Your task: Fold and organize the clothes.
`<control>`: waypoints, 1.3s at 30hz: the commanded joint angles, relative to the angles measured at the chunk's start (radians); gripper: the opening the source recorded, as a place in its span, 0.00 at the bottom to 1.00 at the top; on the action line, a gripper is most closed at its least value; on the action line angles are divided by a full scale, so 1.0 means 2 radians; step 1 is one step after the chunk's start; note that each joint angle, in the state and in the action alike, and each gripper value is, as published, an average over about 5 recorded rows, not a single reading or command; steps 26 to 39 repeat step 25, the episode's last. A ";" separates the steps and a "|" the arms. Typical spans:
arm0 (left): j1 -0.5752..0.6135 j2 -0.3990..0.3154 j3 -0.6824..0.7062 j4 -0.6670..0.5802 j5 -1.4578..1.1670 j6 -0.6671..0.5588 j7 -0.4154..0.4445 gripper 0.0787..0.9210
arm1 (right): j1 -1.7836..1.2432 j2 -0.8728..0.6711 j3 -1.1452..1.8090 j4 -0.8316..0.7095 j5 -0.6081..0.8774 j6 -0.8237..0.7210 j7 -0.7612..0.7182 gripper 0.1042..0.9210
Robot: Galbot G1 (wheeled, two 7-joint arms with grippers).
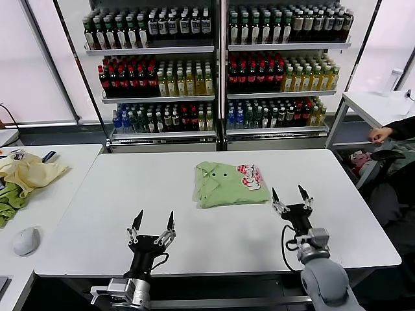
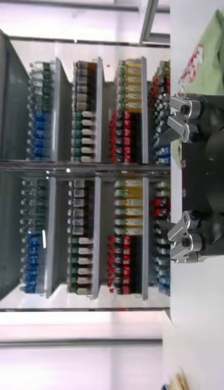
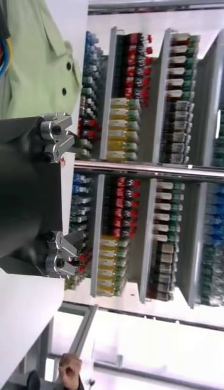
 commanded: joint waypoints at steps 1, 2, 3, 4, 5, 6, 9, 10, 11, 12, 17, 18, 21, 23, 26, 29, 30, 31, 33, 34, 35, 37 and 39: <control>0.024 0.000 0.001 -0.027 0.013 -0.005 0.019 0.88 | -0.150 0.007 0.054 0.135 -0.031 0.035 0.007 0.88; 0.026 0.000 -0.001 -0.029 0.014 -0.005 0.020 0.88 | -0.151 0.009 0.053 0.137 -0.034 0.036 0.010 0.88; 0.027 0.000 -0.002 -0.030 0.014 -0.006 0.021 0.88 | -0.152 0.010 0.051 0.139 -0.036 0.037 0.011 0.88; 0.029 0.001 -0.002 -0.031 0.014 -0.006 0.022 0.88 | -0.153 0.012 0.051 0.141 -0.037 0.038 0.012 0.88; 0.031 0.001 -0.003 -0.032 0.015 -0.007 0.022 0.88 | -0.154 0.012 0.051 0.143 -0.037 0.038 0.012 0.88; 0.033 0.002 -0.003 -0.032 0.015 -0.007 0.023 0.88 | -0.154 0.013 0.051 0.144 -0.038 0.039 0.012 0.88; 0.037 0.004 -0.003 -0.034 0.017 -0.008 0.024 0.88 | -0.156 0.012 0.052 0.147 -0.037 0.039 0.013 0.88; 0.037 0.005 -0.003 -0.035 0.017 -0.008 0.024 0.88 | -0.156 0.012 0.052 0.148 -0.037 0.039 0.014 0.88; 0.038 0.005 -0.003 -0.036 0.018 -0.008 0.025 0.88 | -0.156 0.011 0.053 0.149 -0.036 0.039 0.016 0.88; 0.038 0.006 -0.003 -0.037 0.018 -0.008 0.025 0.88 | -0.156 0.011 0.054 0.149 -0.036 0.038 0.018 0.88; 0.040 0.005 -0.003 -0.039 0.018 -0.008 0.027 0.88 | -0.156 0.008 0.057 0.155 -0.036 0.037 0.023 0.88; 0.040 0.005 -0.004 -0.039 0.018 -0.008 0.027 0.88 | -0.156 0.007 0.058 0.156 -0.035 0.037 0.023 0.88; 0.040 0.001 -0.006 -0.039 0.018 -0.007 0.027 0.88 | -0.156 0.006 0.058 0.158 -0.035 0.039 0.027 0.88; 0.039 -0.001 -0.007 -0.039 0.017 -0.005 0.027 0.88 | -0.155 0.005 0.059 0.158 -0.036 0.039 0.031 0.88; 0.039 -0.002 -0.008 -0.040 0.017 -0.005 0.028 0.88 | -0.154 0.004 0.060 0.157 -0.037 0.040 0.032 0.88; 0.039 -0.002 -0.008 -0.040 0.017 -0.005 0.028 0.88 | -0.154 0.004 0.060 0.157 -0.037 0.040 0.032 0.88; 0.039 -0.002 -0.008 -0.040 0.017 -0.005 0.028 0.88 | -0.154 0.004 0.060 0.157 -0.037 0.040 0.032 0.88; 0.039 -0.002 -0.008 -0.040 0.017 -0.005 0.028 0.88 | -0.154 0.004 0.060 0.157 -0.037 0.040 0.032 0.88; 0.039 -0.002 -0.008 -0.040 0.017 -0.005 0.028 0.88 | -0.154 0.004 0.060 0.157 -0.037 0.040 0.032 0.88; 0.039 -0.002 -0.008 -0.040 0.017 -0.005 0.028 0.88 | -0.154 0.004 0.060 0.157 -0.037 0.040 0.032 0.88; 0.039 -0.002 -0.008 -0.040 0.017 -0.005 0.028 0.88 | -0.154 0.004 0.060 0.157 -0.037 0.040 0.032 0.88; 0.039 -0.002 -0.008 -0.040 0.017 -0.005 0.028 0.88 | -0.154 0.004 0.060 0.157 -0.037 0.040 0.032 0.88; 0.039 -0.002 -0.008 -0.040 0.017 -0.005 0.028 0.88 | -0.154 0.004 0.060 0.157 -0.037 0.040 0.032 0.88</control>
